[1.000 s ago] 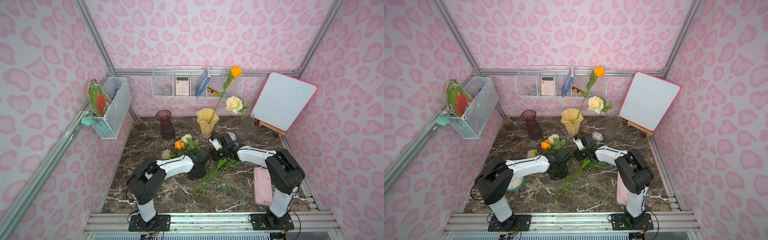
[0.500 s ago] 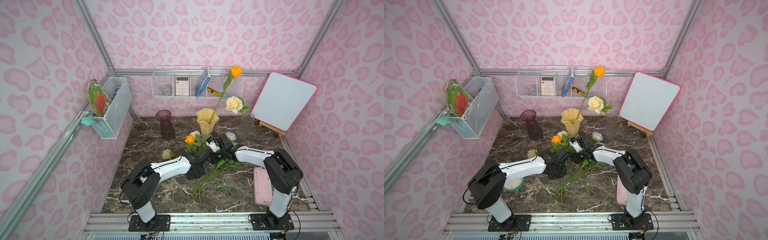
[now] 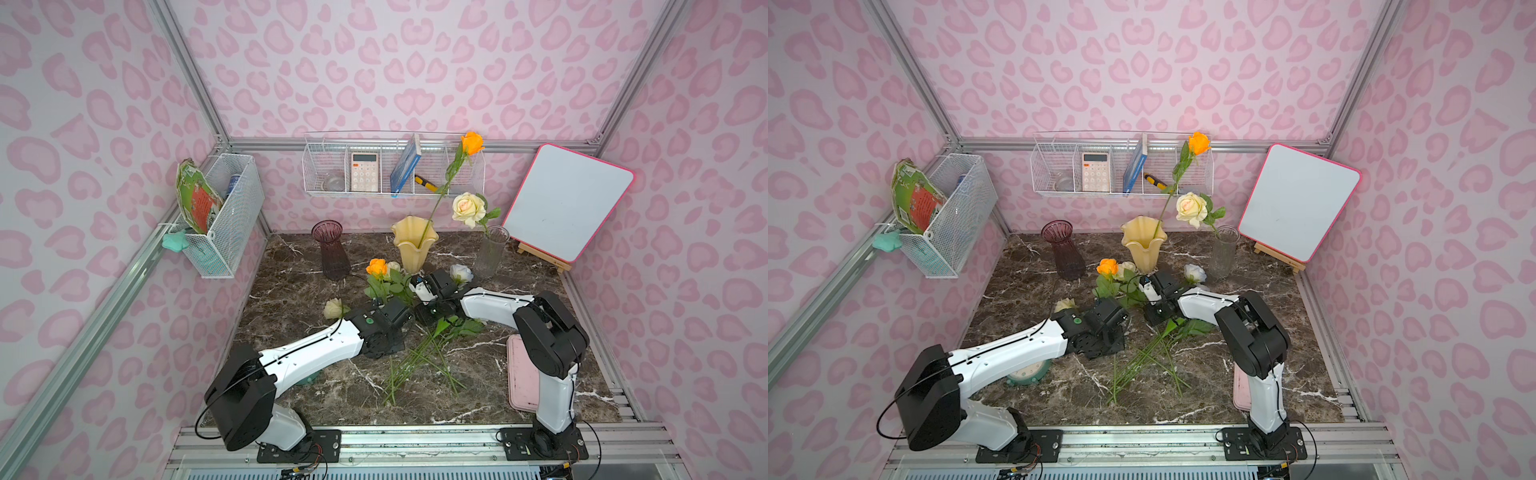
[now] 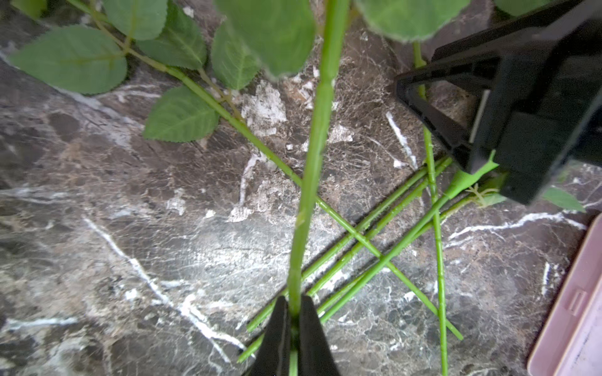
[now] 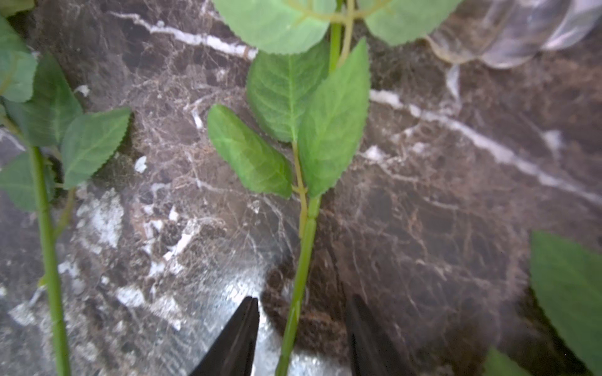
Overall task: Arrange the flowers in different vases according to their colors
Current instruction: Pick up the flower at the center of the board.
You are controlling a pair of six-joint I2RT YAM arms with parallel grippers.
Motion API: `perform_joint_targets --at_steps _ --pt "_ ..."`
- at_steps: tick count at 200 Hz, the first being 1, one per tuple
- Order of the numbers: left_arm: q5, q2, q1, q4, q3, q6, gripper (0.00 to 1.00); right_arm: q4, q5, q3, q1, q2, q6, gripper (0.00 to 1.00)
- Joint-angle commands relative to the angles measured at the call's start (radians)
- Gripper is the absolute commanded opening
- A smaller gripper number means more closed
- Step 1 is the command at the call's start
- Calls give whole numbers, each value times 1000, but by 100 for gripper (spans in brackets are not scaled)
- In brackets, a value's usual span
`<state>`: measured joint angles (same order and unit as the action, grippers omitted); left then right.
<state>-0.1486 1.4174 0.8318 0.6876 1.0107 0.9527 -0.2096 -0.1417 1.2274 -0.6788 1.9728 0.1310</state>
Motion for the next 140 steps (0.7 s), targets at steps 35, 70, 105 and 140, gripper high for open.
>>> perform_joint_targets --at_steps 35,70,105,140 --pt "-169 -223 9 107 35 -129 0 -42 94 23 -29 31 24 37" --pt "-233 -261 9 118 102 -234 0 -55 148 35 -47 34 30 29" --pt "-365 -241 7 99 198 -363 0 -71 193 59 -76 68 38 11" --pt "-392 -245 -33 17 242 -469 0 -65 228 64 -89 72 58 0"
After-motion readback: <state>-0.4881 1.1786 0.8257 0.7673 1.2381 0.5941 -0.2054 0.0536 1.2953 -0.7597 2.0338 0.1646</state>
